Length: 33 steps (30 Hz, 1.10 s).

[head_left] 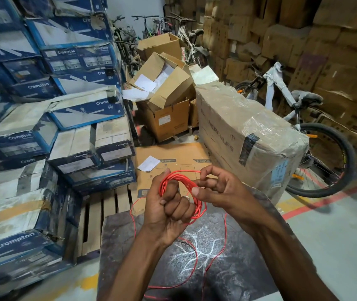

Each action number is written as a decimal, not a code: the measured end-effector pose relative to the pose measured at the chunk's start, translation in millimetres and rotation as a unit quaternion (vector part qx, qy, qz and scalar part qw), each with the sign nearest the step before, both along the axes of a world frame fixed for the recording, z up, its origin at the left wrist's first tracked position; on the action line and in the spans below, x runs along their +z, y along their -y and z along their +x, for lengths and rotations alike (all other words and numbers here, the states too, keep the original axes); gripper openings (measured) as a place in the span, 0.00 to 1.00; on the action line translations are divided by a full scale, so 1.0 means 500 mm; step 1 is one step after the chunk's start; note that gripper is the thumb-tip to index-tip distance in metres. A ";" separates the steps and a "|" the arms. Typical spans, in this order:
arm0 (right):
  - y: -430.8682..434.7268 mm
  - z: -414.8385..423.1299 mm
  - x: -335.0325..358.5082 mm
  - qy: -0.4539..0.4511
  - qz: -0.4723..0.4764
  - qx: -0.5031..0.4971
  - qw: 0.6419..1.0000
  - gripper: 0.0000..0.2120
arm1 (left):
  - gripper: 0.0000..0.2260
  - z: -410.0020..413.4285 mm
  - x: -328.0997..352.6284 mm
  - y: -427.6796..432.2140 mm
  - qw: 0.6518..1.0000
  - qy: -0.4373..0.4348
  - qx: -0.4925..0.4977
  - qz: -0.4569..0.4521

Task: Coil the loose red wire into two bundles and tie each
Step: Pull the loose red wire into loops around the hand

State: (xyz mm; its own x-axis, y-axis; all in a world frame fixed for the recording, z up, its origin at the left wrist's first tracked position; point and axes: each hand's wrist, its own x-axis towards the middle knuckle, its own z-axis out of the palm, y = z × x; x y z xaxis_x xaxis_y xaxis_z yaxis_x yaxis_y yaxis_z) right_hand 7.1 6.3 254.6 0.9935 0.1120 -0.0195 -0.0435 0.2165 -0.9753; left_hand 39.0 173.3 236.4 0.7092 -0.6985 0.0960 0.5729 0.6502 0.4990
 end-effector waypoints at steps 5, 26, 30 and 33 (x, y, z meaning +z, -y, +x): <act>0.017 0.002 0.001 -0.010 -0.060 0.052 0.997 0.15 | 0.24 0.005 -0.005 0.002 0.999 0.018 -0.029 -0.002; 0.039 0.025 -0.038 -0.038 -0.078 -0.005 0.996 0.11 | 0.23 0.027 0.010 0.046 0.909 -0.050 0.206 0.358; 0.030 0.031 -0.045 -0.043 -0.065 -0.007 0.997 0.11 | 0.25 0.027 0.009 0.056 0.830 0.047 0.304 0.465; 0.025 0.032 -0.050 -0.056 -0.059 -0.014 0.997 0.08 | 0.28 0.030 0.003 0.057 0.795 0.095 0.330 0.500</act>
